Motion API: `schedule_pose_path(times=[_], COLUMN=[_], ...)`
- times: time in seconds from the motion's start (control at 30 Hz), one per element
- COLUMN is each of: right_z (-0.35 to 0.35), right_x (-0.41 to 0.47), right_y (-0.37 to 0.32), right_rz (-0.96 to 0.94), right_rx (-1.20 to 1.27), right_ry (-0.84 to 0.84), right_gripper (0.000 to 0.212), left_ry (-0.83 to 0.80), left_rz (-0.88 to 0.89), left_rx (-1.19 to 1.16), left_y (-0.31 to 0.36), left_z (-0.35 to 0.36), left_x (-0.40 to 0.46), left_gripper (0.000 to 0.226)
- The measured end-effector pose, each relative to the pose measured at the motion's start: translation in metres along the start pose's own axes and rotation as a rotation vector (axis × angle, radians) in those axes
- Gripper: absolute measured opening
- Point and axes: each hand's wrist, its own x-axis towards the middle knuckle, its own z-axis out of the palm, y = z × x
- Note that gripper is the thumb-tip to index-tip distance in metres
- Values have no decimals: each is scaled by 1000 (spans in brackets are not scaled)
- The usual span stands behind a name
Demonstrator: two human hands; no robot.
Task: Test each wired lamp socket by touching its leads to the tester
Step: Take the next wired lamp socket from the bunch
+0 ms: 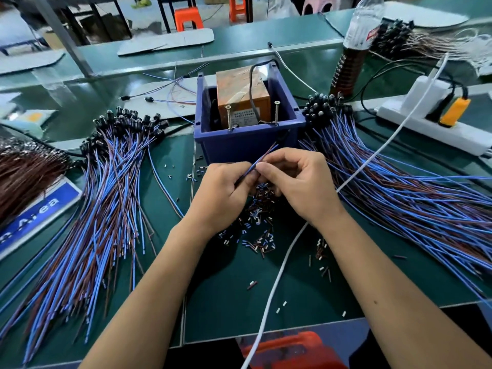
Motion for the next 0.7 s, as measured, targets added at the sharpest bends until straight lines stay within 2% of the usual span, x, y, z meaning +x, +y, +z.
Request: schedule_pose_path(times=[0.1,0.2,0.27,0.47,0.6,0.7], right_z=[-1,-1,0,1,-4,-8], right_x=[0,1,1,1,3,3], right_y=[2,2,1,0,2,4], right_rz=[10,14,20,48,140,137], right_rx=[-8,4,-6,33,180,83], right_ry=[18,32,42,77,235,245], right_gripper=[5,9,12,17,14,11], left_ry=[-12,21,66,102,155,197], left_rz=[-23,-59,-101,-153,-209,-235], left_rx=[-31,-245,-331,-316,-349,-413], left_y=[-2,0,-1,0,-1,-1], left_z=[1,1,1,3,4,4], left_x=[0,1,1,3,4,3], left_gripper=[29,10,5,8,10,9])
